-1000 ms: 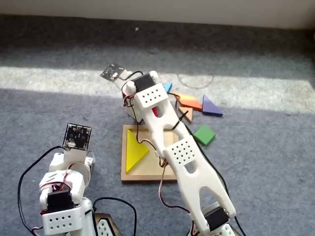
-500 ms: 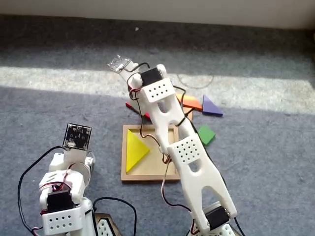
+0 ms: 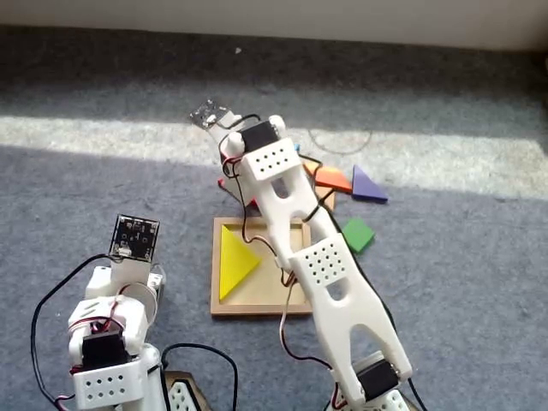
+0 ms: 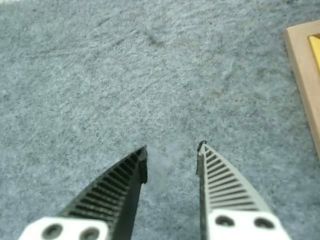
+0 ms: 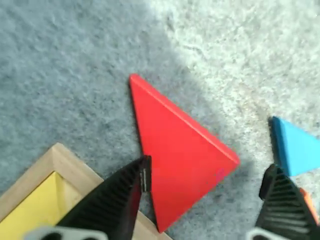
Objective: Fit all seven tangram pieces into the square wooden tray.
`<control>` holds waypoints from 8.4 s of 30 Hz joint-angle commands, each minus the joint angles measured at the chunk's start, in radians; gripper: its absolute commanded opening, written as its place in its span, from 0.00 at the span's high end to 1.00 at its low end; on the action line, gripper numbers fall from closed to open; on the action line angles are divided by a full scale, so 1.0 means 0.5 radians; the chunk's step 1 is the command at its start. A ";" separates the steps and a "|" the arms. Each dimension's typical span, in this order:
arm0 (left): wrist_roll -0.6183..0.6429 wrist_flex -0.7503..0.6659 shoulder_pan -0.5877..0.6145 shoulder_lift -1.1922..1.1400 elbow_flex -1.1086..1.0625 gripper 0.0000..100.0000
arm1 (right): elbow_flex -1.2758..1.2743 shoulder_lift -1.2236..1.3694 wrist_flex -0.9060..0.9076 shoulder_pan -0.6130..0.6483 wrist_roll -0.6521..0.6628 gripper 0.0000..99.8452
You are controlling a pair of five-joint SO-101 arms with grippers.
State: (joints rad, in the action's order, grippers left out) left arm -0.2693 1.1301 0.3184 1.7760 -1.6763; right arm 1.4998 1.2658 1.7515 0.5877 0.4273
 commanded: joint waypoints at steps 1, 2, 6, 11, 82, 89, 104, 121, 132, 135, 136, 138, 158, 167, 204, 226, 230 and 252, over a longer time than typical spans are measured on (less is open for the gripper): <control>-0.009 -0.046 0.020 0.087 -0.035 0.82 | 0.038 0.008 -0.011 0.035 -0.012 0.62; -0.009 -0.046 0.020 0.087 -0.035 0.82 | 0.041 0.023 -0.026 0.048 -0.009 0.62; -0.009 -0.046 0.020 0.087 -0.035 0.82 | 0.044 0.075 -0.041 0.097 -0.006 0.62; -0.009 -0.046 0.020 0.087 -0.035 0.82 | 0.035 0.115 -0.041 0.127 0.117 0.62; -0.009 -0.046 0.020 0.087 -0.035 0.82 | -0.152 -0.005 -0.394 0.262 0.034 0.65; -0.009 -0.046 0.020 0.087 -0.035 0.82 | -0.149 0.103 -0.394 0.235 0.138 0.70; -0.009 -0.037 0.020 0.087 -0.035 0.82 | -0.152 0.091 -0.376 0.149 0.313 0.93; -0.012 -0.040 0.020 0.087 -0.035 0.82 | 0.269 0.054 0.002 0.072 0.304 0.99; -0.012 -0.043 0.020 0.087 -0.035 0.82 | 0.443 0.069 0.026 -0.048 0.304 0.99; -0.012 -0.046 0.020 0.087 -0.035 0.82 | 0.443 0.066 0.029 -0.057 0.304 0.99; -0.012 -0.046 0.020 0.087 -0.035 0.82 | 0.443 0.066 0.029 -0.060 0.304 0.99; -0.012 -0.046 0.020 0.087 -0.035 0.82 | 0.443 0.066 0.032 -0.060 0.304 0.99; -0.012 -0.049 0.020 0.087 -0.035 0.82 | -0.806 -0.873 0.029 0.044 0.199 0.99; -0.015 -0.037 0.032 0.087 -0.002 0.82 | -1.456 -1.511 0.026 0.026 -0.049 0.99; -0.565 0.377 -0.345 -1.800 2.018 0.71 | -4.945 -4.154 -1.545 -1.036 -0.463 0.99; -1.261 0.058 -0.701 -3.960 3.442 0.70 | -5.347 -4.154 -2.177 -1.174 -0.608 0.99; -1.335 0.064 -0.701 -4.236 3.742 0.70 | -5.347 -4.154 -2.177 -1.171 -0.605 0.99; -1.409 0.064 -0.689 -5.372 4.654 0.70 | -5.347 -4.154 -2.177 -1.168 -0.601 0.99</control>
State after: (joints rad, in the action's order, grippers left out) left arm -0.9705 1.1745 -0.0130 -0.8447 0.5531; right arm -1.1776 -0.7841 0.6820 0.0077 0.1297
